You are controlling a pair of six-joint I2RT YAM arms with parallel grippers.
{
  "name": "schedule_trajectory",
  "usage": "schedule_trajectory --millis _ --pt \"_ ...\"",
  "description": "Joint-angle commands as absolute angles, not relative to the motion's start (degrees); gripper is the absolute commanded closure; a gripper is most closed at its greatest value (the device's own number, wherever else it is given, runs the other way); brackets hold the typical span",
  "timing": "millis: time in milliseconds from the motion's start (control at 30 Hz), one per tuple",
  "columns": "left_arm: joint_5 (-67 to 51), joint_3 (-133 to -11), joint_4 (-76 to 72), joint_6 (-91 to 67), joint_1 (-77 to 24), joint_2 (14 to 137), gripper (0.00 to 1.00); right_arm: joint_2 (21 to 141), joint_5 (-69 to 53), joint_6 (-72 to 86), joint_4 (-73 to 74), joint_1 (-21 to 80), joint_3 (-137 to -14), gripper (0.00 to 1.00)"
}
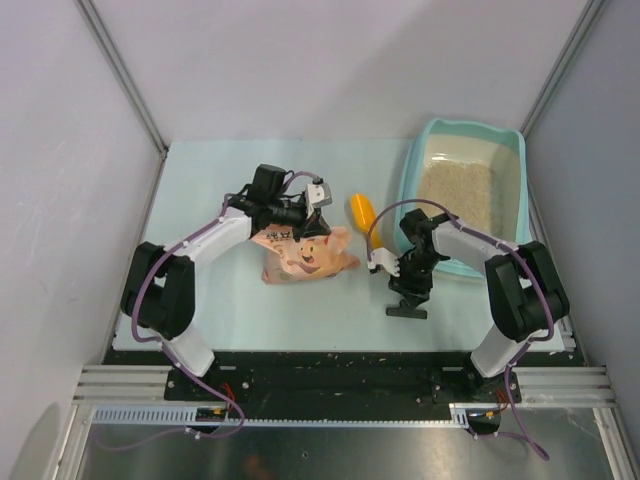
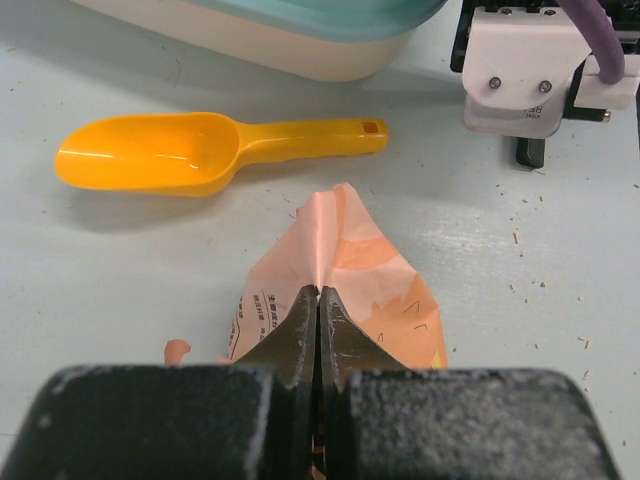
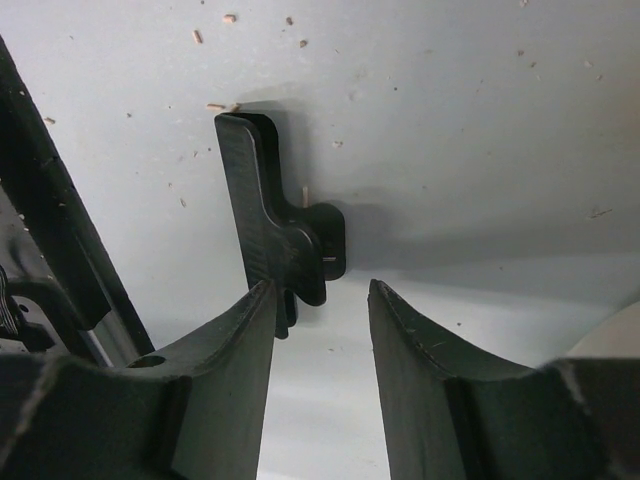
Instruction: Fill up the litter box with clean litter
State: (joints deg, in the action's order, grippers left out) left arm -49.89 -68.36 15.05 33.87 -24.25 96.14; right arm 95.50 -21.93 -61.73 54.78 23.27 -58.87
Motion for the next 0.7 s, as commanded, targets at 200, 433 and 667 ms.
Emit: schedule_trajectory --millis 200,433,667 --pt "-50.01 -68.99 16.17 32.78 -23.82 96.94 1.0 96.5 -22.41 -61.17 53.79 23.38 -58.54 0.55" --pt "-50.1 -68.99 16.17 32.7 -23.99 96.95 1.0 96.42 -23.56 -62.58 54.75 23.73 -58.62 0.86" --pt "-50.01 -68.73 16.08 32.87 -24.08 96.94 1.0 88.7 -25.66 -66.27 61.25 23.82 -62.92 1.0"
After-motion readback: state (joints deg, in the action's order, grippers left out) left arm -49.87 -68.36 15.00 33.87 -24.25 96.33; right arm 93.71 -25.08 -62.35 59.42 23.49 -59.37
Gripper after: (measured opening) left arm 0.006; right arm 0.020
